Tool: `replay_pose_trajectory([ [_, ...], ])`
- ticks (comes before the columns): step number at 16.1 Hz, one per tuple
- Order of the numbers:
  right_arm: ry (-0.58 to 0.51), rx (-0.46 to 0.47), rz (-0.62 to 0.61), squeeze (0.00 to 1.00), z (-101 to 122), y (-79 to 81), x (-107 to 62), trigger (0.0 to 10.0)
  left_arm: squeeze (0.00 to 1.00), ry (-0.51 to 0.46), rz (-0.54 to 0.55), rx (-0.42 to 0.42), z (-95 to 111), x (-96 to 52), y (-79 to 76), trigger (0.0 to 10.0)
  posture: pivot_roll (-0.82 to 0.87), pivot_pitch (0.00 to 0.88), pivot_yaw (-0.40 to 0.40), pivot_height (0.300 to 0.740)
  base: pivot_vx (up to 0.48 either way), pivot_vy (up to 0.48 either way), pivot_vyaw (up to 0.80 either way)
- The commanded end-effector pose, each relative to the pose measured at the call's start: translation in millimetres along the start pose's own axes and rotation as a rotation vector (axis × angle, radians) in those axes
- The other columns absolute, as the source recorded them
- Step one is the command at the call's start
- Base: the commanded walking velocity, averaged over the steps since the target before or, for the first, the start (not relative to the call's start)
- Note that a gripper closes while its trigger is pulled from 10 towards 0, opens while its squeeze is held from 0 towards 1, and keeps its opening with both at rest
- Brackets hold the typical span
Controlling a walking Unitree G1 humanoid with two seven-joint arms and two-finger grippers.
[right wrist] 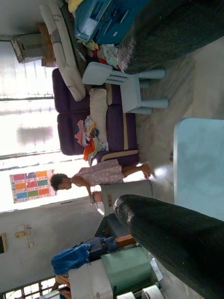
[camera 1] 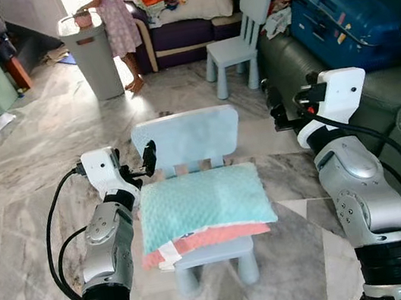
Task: Move the pillow to the sofa
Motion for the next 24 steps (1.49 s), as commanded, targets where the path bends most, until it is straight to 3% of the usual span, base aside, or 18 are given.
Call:
replay_pose_trajectory([
  [1,-0.023,-0.004,0.028,0.00,5.8,6.6,0.2,10.0,0.00,-0.014,0.008,0.006,5.5,-0.1,3.9,10.0,-0.19,0.000,0.042,0.740,0.416,0.000,0.00],
  [11,0.001,0.009,0.100,0.00,-0.6,18.6,-3.5,10.0,0.00,0.007,0.026,0.011,0.9,-3.8,4.7,10.0,-0.18,0.000,0.041,0.740,0.403,0.219,0.00],
  [13,0.002,0.010,0.104,0.00,-0.8,19.2,-3.7,10.0,0.00,-0.033,0.027,0.008,5.7,-4.9,2.9,10.0,-0.18,0.000,0.041,0.740,0.000,0.000,0.00],
  [16,0.007,0.012,0.113,0.00,-1.8,20.4,-4.3,10.0,0.00,-0.017,0.029,-0.001,2.3,-5.8,1.4,10.0,-0.18,0.000,0.038,0.740,0.000,0.000,0.00],
  [18,0.037,0.011,0.114,0.00,-11.7,17.8,-7.5,10.0,0.00,0.057,0.029,0.087,-17.8,-12.4,6.6,10.0,-0.18,0.000,0.036,0.740,0.000,0.000,0.00],
  [19,0.040,0.010,0.114,0.00,-12.4,17.5,-7.8,10.0,0.00,0.065,0.030,0.093,-19.6,-13.1,7.3,10.0,-0.18,0.000,0.036,0.740,0.000,0.000,0.00],
  [21,0.077,0.002,0.098,0.00,-24.3,11.0,-12.0,10.0,0.00,0.169,0.055,0.114,-47.4,-27.6,19.8,10.0,-0.17,0.000,0.035,0.740,0.000,0.000,0.00],
  [24,0.094,-0.005,0.086,0.00,-29.7,8.0,-14.3,10.0,0.00,0.211,0.061,0.132,-60.6,-38.4,26.9,10.0,-0.16,0.000,0.032,0.740,0.000,0.000,0.00],
])
Point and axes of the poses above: a point about 5 cm out from each wrist's last joint towards the gripper, its own x axis pointing out of the wrist towards the gripper, its own z axis along the axis of the wrist's last joint, y = z × x, the point moved 3 cm from there along x, pointing out of the wrist towards the gripper, and after that the axes turned 10 degrees about x, right-handed, at the moved point
